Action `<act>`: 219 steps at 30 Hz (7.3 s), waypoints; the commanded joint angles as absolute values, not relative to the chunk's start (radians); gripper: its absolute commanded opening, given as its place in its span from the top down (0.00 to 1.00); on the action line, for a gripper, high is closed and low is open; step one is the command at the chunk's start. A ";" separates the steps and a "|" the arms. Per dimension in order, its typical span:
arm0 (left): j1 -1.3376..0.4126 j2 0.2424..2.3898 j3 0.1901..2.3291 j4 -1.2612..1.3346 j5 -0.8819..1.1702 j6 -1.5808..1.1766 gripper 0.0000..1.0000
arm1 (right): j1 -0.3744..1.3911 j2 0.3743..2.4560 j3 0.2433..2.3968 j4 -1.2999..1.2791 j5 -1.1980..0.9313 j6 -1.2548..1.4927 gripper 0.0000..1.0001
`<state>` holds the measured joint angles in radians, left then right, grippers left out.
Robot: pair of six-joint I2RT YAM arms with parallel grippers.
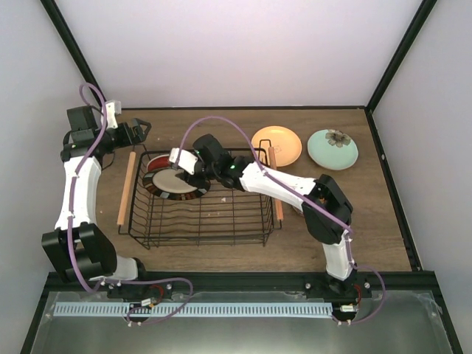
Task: Unload the plates from the dish rack
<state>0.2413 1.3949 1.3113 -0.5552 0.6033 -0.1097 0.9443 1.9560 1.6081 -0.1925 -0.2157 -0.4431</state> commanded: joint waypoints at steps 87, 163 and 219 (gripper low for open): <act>0.236 1.382 1.312 -0.549 0.588 -0.138 0.00 | -0.400 1.853 1.388 -0.265 -0.595 0.718 0.99; 0.236 1.417 1.297 -0.526 0.605 -0.144 0.00 | 0.516 1.493 1.504 -0.104 -0.074 -0.055 0.43; 0.236 1.402 1.247 -0.460 0.630 -0.182 0.00 | 0.988 2.058 1.610 0.010 0.158 -0.457 0.67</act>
